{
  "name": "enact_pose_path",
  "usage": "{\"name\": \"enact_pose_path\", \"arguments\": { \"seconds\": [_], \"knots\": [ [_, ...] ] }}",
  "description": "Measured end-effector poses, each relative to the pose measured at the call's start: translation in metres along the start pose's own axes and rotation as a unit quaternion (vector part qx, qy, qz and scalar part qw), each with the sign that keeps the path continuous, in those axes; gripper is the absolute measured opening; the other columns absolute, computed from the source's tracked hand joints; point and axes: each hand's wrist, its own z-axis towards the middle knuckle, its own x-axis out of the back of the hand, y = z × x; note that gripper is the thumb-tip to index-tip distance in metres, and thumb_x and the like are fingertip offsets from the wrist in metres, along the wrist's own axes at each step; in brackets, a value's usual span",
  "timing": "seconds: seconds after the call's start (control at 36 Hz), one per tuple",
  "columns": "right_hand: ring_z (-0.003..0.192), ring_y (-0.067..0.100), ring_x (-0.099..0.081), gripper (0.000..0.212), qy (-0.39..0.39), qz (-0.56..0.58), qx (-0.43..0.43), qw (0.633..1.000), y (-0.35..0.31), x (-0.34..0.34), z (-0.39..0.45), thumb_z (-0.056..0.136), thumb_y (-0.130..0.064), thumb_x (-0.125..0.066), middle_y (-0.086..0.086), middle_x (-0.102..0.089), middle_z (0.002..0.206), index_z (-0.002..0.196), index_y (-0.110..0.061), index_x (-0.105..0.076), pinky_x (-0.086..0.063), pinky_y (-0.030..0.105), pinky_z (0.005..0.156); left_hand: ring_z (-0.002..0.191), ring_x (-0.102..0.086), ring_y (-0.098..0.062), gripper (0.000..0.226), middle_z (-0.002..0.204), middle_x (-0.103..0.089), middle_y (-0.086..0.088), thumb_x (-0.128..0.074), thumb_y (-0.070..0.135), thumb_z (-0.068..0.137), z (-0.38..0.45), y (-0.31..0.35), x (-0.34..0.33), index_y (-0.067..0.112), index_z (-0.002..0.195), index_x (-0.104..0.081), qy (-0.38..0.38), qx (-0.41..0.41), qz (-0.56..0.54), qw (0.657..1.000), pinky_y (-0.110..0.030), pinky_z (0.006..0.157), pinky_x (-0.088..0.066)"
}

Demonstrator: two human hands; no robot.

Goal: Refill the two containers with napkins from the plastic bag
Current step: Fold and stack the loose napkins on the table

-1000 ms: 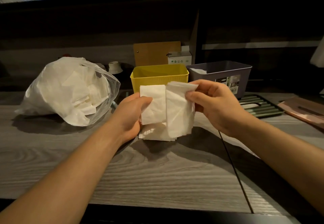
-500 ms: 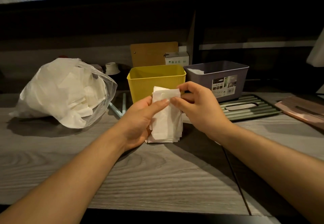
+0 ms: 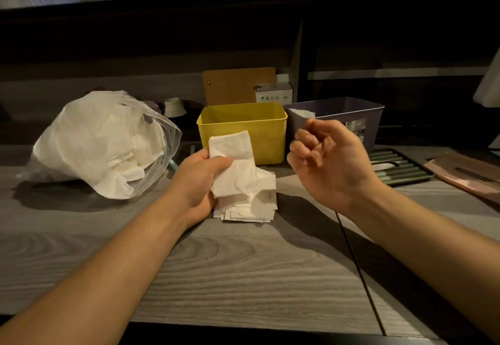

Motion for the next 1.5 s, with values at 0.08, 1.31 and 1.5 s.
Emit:
{"name": "enact_pose_path", "arguments": {
  "seconds": [0.08, 1.31, 1.5],
  "knots": [
    [0.054, 0.01, -0.039, 0.01, -0.014, 0.021, 0.005, 1.0, -0.001, -0.001, -0.004, 0.091, -0.016, -0.054, -0.002, -0.044, 0.063, 0.081, -0.013, -0.053, -0.033, 0.019, 0.052, 0.101, -0.073, -0.029, 0.029, 0.112, -0.075, -0.011, -0.057, 0.002, 0.097, 0.0, 0.0, 0.0, 0.014, 0.123, -0.065, 0.004, 0.0, 0.002, 1.0, -0.042, 0.074, -0.06],
    [0.095, -0.001, -0.054, 0.025, -0.202, -0.789, 0.078, 0.575, 0.014, 0.014, 0.001, 0.099, -0.019, -0.057, -0.017, -0.055, 0.1, 0.118, -0.023, -0.074, -0.043, 0.011, 0.08, 0.097, -0.071, -0.028, 0.024, 0.11, -0.073, -0.014, -0.052, -0.003, 0.097, 0.005, 0.0, 0.006, 0.012, 0.112, -0.064, 0.064, 0.002, -0.016, 0.998, -0.041, 0.077, -0.058],
    [0.095, -0.003, -0.053, 0.031, -0.217, -0.793, 0.062, 0.567, 0.011, 0.014, 0.0, 0.093, -0.044, -0.064, -0.019, -0.055, 0.101, 0.119, -0.029, -0.072, -0.043, 0.01, 0.077, 0.103, -0.07, -0.031, 0.023, 0.112, -0.072, -0.014, -0.051, 0.0, 0.098, 0.004, 0.0, 0.005, 0.013, 0.113, -0.064, 0.056, 0.007, -0.005, 0.998, -0.047, 0.085, -0.057]
  ]
}}
